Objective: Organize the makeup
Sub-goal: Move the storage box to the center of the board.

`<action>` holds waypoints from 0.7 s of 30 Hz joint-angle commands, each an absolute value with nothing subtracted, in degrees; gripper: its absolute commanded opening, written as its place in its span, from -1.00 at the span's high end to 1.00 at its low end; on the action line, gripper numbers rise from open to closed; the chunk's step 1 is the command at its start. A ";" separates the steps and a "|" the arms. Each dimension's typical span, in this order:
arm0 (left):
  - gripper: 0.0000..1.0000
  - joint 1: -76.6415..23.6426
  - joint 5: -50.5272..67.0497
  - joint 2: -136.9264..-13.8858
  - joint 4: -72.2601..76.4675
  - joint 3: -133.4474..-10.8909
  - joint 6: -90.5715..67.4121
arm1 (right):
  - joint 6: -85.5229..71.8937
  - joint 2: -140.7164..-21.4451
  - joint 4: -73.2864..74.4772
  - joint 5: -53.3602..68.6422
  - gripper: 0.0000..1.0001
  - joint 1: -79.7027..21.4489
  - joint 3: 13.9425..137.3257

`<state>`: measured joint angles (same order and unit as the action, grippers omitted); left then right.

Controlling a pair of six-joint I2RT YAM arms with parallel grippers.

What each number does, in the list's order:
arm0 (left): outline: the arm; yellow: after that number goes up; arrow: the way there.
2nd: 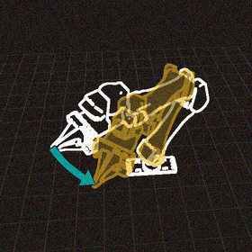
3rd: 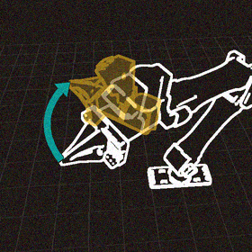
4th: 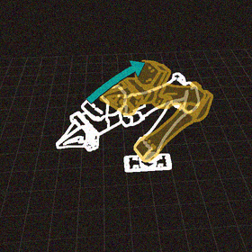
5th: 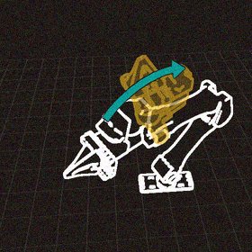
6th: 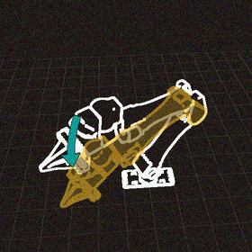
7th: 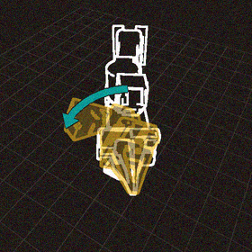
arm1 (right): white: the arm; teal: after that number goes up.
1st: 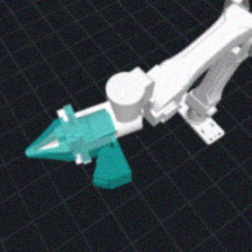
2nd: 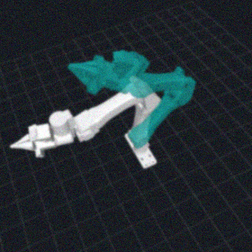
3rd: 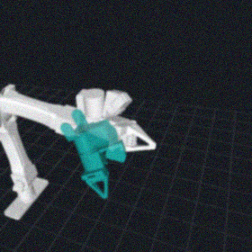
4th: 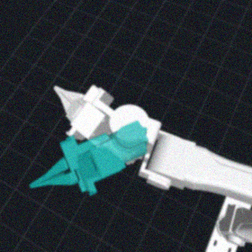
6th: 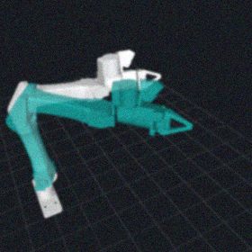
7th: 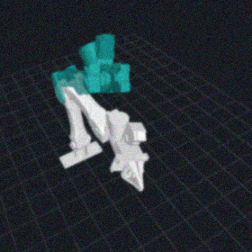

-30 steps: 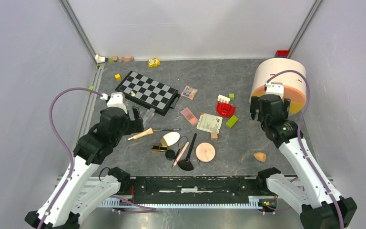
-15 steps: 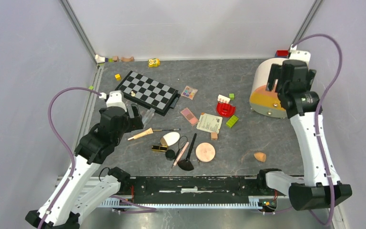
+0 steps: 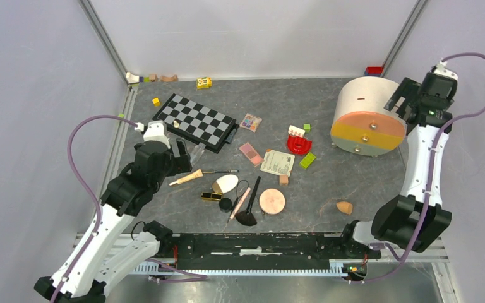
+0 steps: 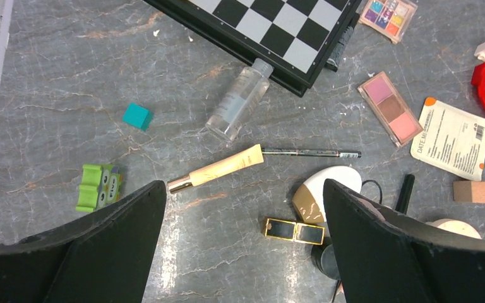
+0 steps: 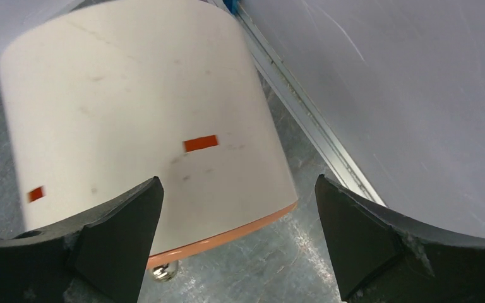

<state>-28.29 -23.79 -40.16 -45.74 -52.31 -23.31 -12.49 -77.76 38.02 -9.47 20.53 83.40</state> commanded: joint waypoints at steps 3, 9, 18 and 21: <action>-1.00 -28.10 -22.79 -40.26 -44.03 -52.47 -23.03 | -17.03 -78.67 27.73 4.34 -0.95 26.72 77.51; -1.00 -28.04 -22.54 -40.29 -44.03 -52.48 -23.03 | -18.39 -80.51 23.32 8.08 -0.95 28.12 73.62; -1.00 -28.05 -22.60 -39.99 -44.00 -52.47 -23.03 | -21.88 -77.89 15.85 17.87 -0.95 24.98 64.61; -1.00 -28.10 -22.50 -40.19 -44.03 -52.47 -23.03 | -23.73 -76.25 14.53 17.85 -0.95 21.92 62.35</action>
